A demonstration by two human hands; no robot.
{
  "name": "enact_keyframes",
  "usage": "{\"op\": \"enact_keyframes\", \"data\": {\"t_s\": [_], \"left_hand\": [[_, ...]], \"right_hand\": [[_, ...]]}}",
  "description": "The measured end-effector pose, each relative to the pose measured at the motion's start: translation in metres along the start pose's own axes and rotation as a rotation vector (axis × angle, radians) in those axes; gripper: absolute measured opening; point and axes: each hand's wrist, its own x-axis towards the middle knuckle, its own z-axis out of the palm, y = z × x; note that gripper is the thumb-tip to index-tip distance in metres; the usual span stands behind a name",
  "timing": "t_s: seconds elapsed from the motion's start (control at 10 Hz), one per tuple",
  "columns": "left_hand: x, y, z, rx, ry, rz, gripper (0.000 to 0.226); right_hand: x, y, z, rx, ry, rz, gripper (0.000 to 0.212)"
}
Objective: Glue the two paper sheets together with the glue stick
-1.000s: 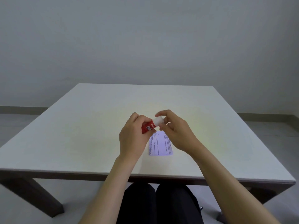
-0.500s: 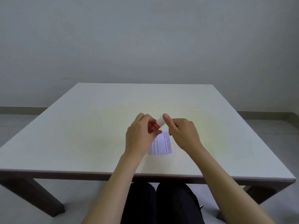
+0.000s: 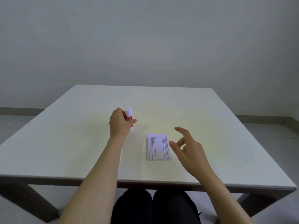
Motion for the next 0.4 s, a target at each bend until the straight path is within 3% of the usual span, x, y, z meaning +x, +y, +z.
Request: {"op": "enact_keyframes", "data": {"t_s": [0.3, 0.4], "left_hand": [[-0.009, -0.011, 0.007, 0.008, -0.039, -0.043, 0.04], [-0.017, -0.015, 0.006, -0.021, -0.092, -0.092, 0.09]], "right_hand": [[0.003, -0.001, 0.003, -0.113, -0.051, -0.028, 0.053], [0.008, 0.001, 0.006, -0.309, -0.015, -0.044, 0.053]]}}
